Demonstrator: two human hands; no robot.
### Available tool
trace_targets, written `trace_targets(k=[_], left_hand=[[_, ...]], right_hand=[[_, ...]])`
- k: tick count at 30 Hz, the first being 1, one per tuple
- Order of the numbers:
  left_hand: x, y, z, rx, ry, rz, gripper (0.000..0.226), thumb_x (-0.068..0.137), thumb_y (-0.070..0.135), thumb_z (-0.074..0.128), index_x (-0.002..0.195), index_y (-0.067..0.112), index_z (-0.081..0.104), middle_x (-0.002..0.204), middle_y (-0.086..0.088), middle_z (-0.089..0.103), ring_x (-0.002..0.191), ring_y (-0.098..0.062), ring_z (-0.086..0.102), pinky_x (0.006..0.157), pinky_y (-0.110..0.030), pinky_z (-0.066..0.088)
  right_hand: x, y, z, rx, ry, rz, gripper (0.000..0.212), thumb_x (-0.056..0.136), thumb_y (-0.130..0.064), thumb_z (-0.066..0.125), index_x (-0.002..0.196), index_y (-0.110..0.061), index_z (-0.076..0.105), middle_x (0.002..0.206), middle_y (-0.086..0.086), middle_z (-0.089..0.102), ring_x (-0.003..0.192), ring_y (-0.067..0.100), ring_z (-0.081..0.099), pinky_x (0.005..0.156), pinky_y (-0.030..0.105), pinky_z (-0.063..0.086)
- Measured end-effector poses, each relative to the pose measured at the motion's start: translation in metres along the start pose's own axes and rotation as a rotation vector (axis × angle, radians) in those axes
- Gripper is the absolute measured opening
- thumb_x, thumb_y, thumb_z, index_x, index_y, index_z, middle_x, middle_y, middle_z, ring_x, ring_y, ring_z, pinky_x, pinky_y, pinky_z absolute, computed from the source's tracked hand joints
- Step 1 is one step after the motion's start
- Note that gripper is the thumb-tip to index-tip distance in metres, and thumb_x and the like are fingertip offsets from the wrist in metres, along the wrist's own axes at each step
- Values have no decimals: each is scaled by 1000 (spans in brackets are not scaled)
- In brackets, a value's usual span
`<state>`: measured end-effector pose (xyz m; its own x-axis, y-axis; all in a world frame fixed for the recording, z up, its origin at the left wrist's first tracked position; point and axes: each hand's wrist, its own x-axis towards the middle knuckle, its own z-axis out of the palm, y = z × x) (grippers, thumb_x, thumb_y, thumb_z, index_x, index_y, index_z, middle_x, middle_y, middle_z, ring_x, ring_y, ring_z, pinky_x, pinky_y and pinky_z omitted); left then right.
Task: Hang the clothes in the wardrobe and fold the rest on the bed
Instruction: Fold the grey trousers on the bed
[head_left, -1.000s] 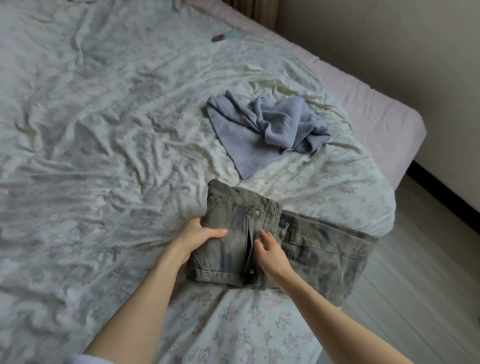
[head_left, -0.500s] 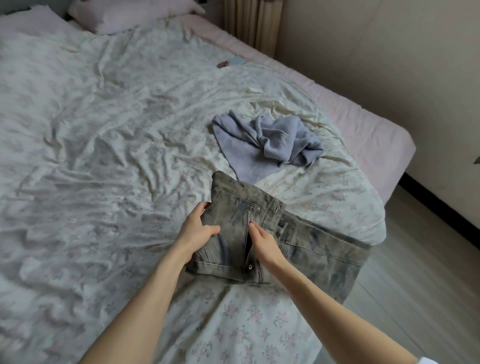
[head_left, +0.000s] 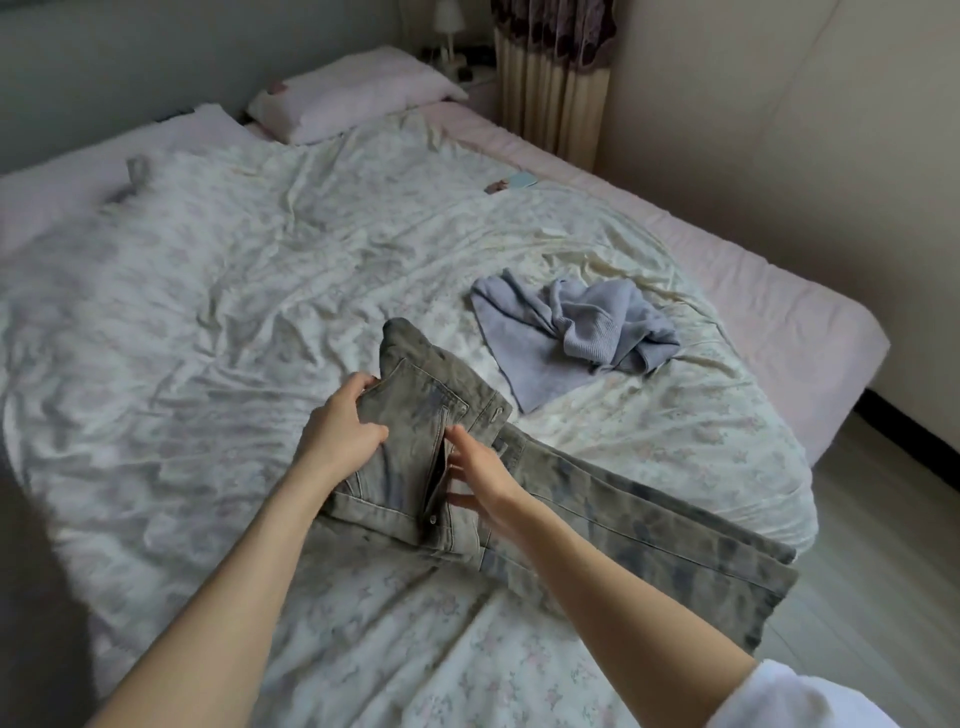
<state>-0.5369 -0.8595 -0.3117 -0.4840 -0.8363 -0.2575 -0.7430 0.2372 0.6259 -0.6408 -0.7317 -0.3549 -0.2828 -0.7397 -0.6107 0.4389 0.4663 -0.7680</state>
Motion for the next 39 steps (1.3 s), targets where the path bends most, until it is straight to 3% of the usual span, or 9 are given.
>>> trace_targets(k=[5, 12, 15, 18, 21, 28, 31, 35, 39], left_hand=[[-19, 19, 79, 238, -112, 87, 47, 84, 20, 56, 125, 35, 39, 111, 5, 62, 79, -21, 59, 59, -28, 38], [-62, 44, 192, -110, -796, 213, 47, 84, 31, 63, 129, 40, 50, 123, 19, 51, 116, -7, 50, 95, -20, 38], [-80, 44, 225, -276, -924, 169, 45, 89, 16, 58, 128, 37, 53, 131, 19, 51, 128, -2, 43, 109, -22, 32], [-89, 38, 248, -247, -735, 173, 43, 92, 14, 53, 131, 31, 53, 136, 17, 46, 133, -5, 36, 107, -17, 26], [-86, 19, 261, 127, -529, 209, 51, 96, 28, 47, 144, 35, 33, 157, 6, 17, 145, -16, 7, 118, -40, 9], [-76, -26, 279, 727, -629, 263, 75, 92, 59, 37, 146, 43, -12, 154, -2, -29, 138, -34, -31, 108, -60, -15], [-85, -22, 290, 743, -548, 307, 75, 90, 60, 40, 148, 42, -4, 156, 1, -23, 140, -34, -27, 109, -61, -12], [-82, -27, 291, 664, -218, 232, 70, 91, 53, 41, 151, 34, 9, 159, -3, -9, 144, -29, -15, 112, -54, -2], [-75, -55, 294, 621, -218, 138, 78, 89, 64, 33, 148, 36, -9, 152, 1, -29, 143, -32, -21, 111, -58, -6]], right_hand=[[4, 36, -53, 164, 8, 105, 54, 100, -51, 23, 143, -21, 36, 144, 7, 41, 126, 27, 45, 104, 45, 39], [-28, 104, -162, 574, 118, 42, 60, 95, -60, 29, 117, -19, 66, 122, 7, 64, 111, 20, 62, 85, 33, 51], [-44, 132, -194, 416, 282, 131, 54, 88, -59, 49, 121, -17, 60, 113, 10, 68, 99, 23, 67, 70, 32, 53], [-48, 156, -209, 238, 401, 207, 45, 87, -42, 62, 123, -20, 46, 105, 5, 69, 82, 18, 70, 59, 29, 51], [-39, 172, -215, 219, 452, 188, 33, 90, -28, 62, 118, -24, 44, 103, 1, 67, 81, 15, 69, 58, 26, 52], [-27, 177, -225, -333, 717, 337, 35, 91, -17, 49, 125, -13, 41, 122, 8, 54, 97, 25, 55, 80, 36, 46], [-31, 168, -217, -731, 915, -6, 47, 88, -7, 47, 134, -10, 40, 131, 12, 46, 116, 28, 47, 91, 41, 42], [-13, 149, -202, -1330, 614, -581, 58, 84, -11, 55, 140, -16, 41, 141, 10, 45, 134, 32, 38, 109, 61, 25], [21, 156, -212, -1648, 276, -321, 57, 98, -44, 25, 150, -35, 2, 159, 1, -5, 146, 26, -10, 111, 59, -13]])
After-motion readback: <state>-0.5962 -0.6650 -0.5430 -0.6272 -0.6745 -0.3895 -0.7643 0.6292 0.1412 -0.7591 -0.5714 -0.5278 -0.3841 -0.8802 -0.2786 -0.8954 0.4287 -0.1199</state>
